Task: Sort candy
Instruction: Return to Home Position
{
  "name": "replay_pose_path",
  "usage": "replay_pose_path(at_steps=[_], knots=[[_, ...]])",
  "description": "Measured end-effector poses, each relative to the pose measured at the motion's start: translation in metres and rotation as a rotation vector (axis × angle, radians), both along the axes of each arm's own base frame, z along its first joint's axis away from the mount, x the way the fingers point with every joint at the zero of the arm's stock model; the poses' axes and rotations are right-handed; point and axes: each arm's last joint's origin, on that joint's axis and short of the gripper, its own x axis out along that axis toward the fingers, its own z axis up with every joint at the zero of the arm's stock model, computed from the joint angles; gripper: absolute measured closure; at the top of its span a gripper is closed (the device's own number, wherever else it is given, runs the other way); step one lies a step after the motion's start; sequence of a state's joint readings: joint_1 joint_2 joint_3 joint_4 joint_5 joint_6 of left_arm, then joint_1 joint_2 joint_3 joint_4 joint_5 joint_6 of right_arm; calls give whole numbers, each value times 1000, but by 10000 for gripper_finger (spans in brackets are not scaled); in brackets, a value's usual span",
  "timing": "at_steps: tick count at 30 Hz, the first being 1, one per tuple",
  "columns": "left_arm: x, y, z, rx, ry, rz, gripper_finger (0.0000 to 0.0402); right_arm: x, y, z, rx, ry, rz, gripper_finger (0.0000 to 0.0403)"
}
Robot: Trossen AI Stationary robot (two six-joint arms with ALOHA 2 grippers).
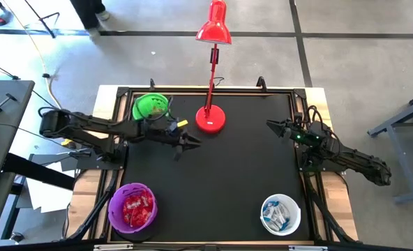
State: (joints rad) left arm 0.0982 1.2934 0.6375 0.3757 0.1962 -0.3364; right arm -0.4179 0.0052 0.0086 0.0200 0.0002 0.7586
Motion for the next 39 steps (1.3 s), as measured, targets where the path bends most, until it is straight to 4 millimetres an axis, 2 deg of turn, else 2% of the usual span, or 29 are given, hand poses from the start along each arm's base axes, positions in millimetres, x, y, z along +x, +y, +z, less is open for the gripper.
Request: replay_pose_path(at_steps=[10,17,39], knots=[[-39,-7,0,139,-209,-22,326,0,0,0,0,0,0,281],[-61,-6,-8,198,-215,51,326,0,0,0,0,1,0,281],[-126,-9,-42,197,-312,155,326,0,0,0,0,1,0,281]])
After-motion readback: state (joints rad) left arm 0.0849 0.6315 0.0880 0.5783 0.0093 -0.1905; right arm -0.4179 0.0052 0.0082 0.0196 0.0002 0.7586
